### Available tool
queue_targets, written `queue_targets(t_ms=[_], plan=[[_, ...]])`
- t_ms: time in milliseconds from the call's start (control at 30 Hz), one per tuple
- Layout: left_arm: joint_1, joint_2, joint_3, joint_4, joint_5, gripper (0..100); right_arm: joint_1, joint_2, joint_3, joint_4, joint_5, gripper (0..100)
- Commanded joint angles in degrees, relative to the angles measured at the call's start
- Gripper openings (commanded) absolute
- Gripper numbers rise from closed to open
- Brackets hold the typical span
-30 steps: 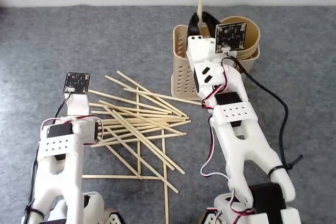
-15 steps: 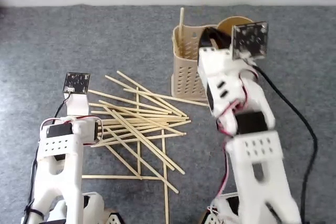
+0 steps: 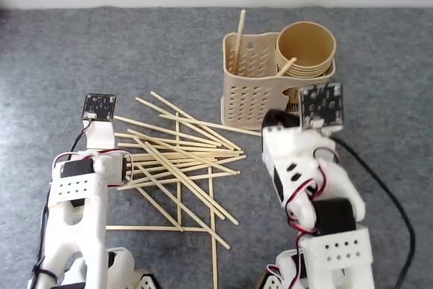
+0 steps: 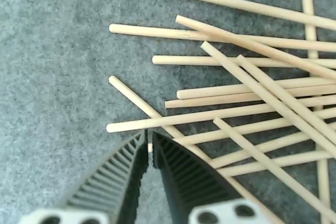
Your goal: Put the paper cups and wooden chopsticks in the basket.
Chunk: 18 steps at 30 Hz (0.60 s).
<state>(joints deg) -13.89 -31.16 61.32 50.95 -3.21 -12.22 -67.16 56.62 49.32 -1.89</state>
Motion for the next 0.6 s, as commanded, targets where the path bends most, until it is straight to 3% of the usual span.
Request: queue_targets(t_ms=[0, 333, 567], plan=[[0.3, -1.6, -1.8, -1.0, -0.2, 1, 0.5, -6.5, 6.6, 0.5, -0.7, 0.9], [5.7, -1.6, -1.5, 0.4, -2.6, 2, 4.9, -28.4, 26.5, 0.6, -10.0, 0.9], [9.7, -1.6, -4.9, 2.8, 0.0, 14, 4.9, -37.1, 28.9, 9.1, -12.7, 0.9]])
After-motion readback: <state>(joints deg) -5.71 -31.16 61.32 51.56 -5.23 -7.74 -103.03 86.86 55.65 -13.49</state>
